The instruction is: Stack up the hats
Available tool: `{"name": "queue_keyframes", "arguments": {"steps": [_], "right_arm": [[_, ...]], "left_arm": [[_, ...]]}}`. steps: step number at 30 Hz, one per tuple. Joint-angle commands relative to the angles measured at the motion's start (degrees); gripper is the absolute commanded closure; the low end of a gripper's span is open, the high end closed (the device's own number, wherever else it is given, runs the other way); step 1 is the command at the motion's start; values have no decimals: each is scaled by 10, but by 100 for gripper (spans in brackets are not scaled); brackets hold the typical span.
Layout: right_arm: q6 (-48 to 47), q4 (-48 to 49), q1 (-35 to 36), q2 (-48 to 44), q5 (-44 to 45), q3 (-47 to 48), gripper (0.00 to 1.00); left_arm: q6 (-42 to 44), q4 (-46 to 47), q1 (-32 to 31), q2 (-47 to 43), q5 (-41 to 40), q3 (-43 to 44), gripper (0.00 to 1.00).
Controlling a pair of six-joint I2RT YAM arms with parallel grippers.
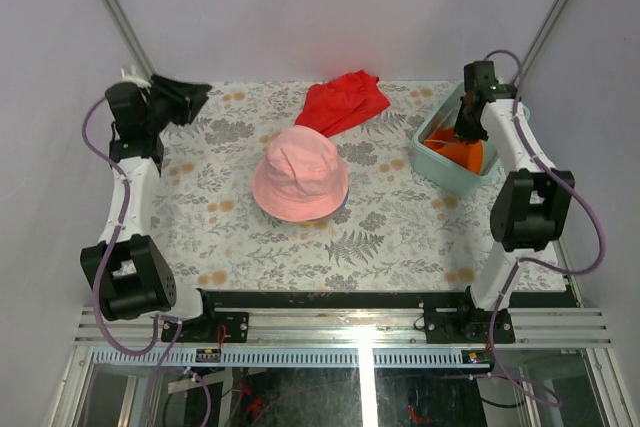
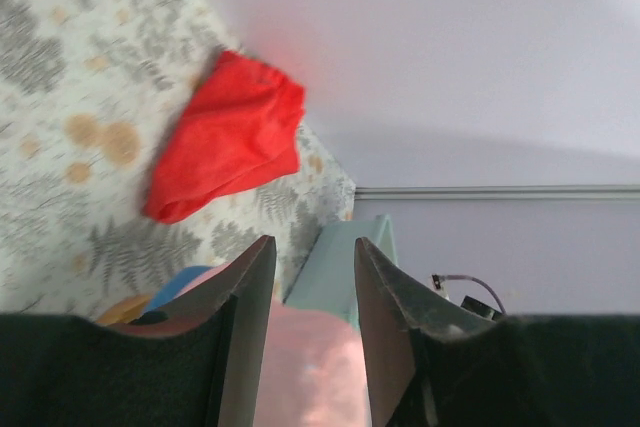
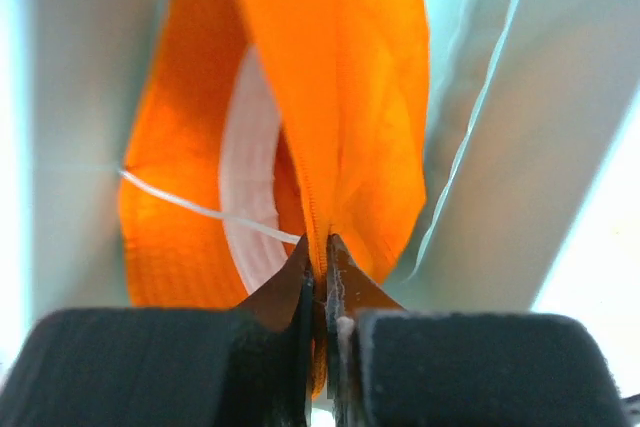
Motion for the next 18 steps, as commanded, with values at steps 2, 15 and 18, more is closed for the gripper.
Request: {"name": "queue_keyframes", "arguments": {"steps": [2,15,18], "right_arm": [[44,27,14,-122,2,130,100],[115,-19,31,-87,-147,333,100],[118,-8,43,-89,-176,329,100]], "left_arm": [[44,-79,-62,6,-22,183,62],[237,-184,-361,184,-29,486,57],[230,-203,-390,218,-27,539,57]]}}
